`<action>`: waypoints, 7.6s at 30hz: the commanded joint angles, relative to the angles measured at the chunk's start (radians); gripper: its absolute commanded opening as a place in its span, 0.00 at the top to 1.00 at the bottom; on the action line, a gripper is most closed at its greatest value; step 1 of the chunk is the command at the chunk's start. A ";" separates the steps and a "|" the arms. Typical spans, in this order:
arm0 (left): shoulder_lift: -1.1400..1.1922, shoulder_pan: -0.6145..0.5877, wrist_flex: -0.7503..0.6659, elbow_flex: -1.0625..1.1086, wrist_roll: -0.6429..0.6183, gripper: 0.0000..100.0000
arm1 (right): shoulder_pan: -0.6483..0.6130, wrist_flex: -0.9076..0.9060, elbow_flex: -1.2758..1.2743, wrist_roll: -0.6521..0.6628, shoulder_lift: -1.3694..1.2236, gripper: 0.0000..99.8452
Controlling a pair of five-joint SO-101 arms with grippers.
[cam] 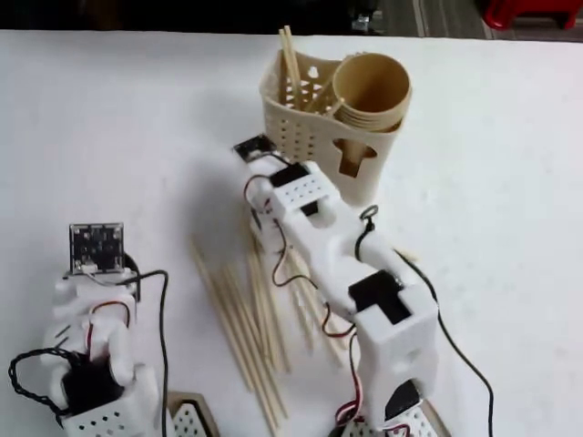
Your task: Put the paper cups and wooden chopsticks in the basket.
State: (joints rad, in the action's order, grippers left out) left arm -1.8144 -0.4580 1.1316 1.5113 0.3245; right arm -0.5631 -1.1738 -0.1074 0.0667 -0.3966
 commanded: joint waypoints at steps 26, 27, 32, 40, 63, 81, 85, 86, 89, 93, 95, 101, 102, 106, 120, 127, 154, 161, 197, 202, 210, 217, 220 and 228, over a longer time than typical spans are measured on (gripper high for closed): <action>-0.010 -0.010 -0.006 0.011 0.011 0.84 | -0.076 -0.157 0.086 0.048 0.736 0.98; -0.010 -0.010 -0.006 0.011 0.011 0.84 | -0.076 -0.157 0.110 0.046 0.753 0.98; -0.010 -0.010 -0.006 0.012 0.011 0.84 | -0.076 -0.153 0.269 0.044 0.785 0.98; -0.010 -0.010 -0.006 0.012 0.011 0.84 | -0.068 -0.048 0.477 0.044 0.785 0.98; -0.010 -0.010 -0.006 0.014 0.011 0.84 | 0.223 0.504 0.477 0.046 0.561 0.98; -0.010 -0.010 -0.006 0.015 0.011 0.84 | 0.228 0.263 0.485 0.049 0.479 0.87; -0.010 -0.010 -0.006 0.015 0.011 0.84 | 0.180 0.061 0.479 0.054 0.579 0.88; -0.010 -0.010 -0.006 0.015 0.011 0.84 | 0.168 0.008 0.479 0.054 0.598 0.88; -0.010 -0.010 -0.006 0.015 0.011 0.83 | 0.133 -0.150 0.479 0.054 0.636 0.88; -0.010 -0.010 -0.006 0.015 0.011 0.83 | 0.076 -0.366 0.477 0.054 0.645 0.88; -0.010 -0.010 -0.006 0.015 0.011 0.83 | 0.042 -0.455 0.476 0.054 0.645 0.88; -0.010 -0.010 -0.006 0.015 0.011 0.83 | -0.031 -0.542 0.381 0.046 0.656 0.88; -0.010 -0.010 -0.006 0.015 0.011 0.83 | -0.044 -0.539 0.341 0.046 0.651 0.88; -0.010 -0.010 -0.006 0.015 0.011 0.83 | -0.088 -0.460 0.133 0.044 0.647 0.88; -0.010 -0.010 -0.006 0.015 0.011 0.83 | -0.216 0.128 -0.362 -0.063 0.570 0.79; -0.010 -0.010 -0.006 0.017 0.012 0.83 | -0.213 0.223 -0.295 -0.063 0.309 0.80; -0.010 -0.010 -0.006 0.017 0.012 0.83 | -0.102 0.159 -0.193 -0.021 0.200 0.98; -0.010 -0.010 -0.006 0.017 0.012 0.83 | -0.101 0.081 -0.193 -0.003 0.386 0.98; -0.010 -0.010 -0.006 0.017 0.012 0.83 | 0.133 0.522 0.408 -0.002 0.711 0.98; -0.010 -0.010 -0.006 0.017 0.012 0.83 | 0.197 0.685 0.407 -0.002 0.590 0.98; -0.010 -0.010 -0.006 0.017 0.012 0.83 | 0.231 0.708 0.407 -0.002 0.426 0.98; -0.010 -0.010 -0.006 0.017 0.012 0.83 | 0.257 0.722 0.407 -0.002 0.354 0.98; -0.010 -0.010 -0.006 0.017 0.012 0.83 | 0.260 0.713 0.407 -0.002 0.349 0.96; -0.010 -0.010 -0.006 0.018 0.012 0.83 | 0.213 0.464 0.407 0.054 0.478 0.90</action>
State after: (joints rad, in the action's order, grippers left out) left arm -1.8144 -0.4580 1.1316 1.5298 0.3307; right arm -0.3161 -0.5723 0.2639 0.0575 -0.0468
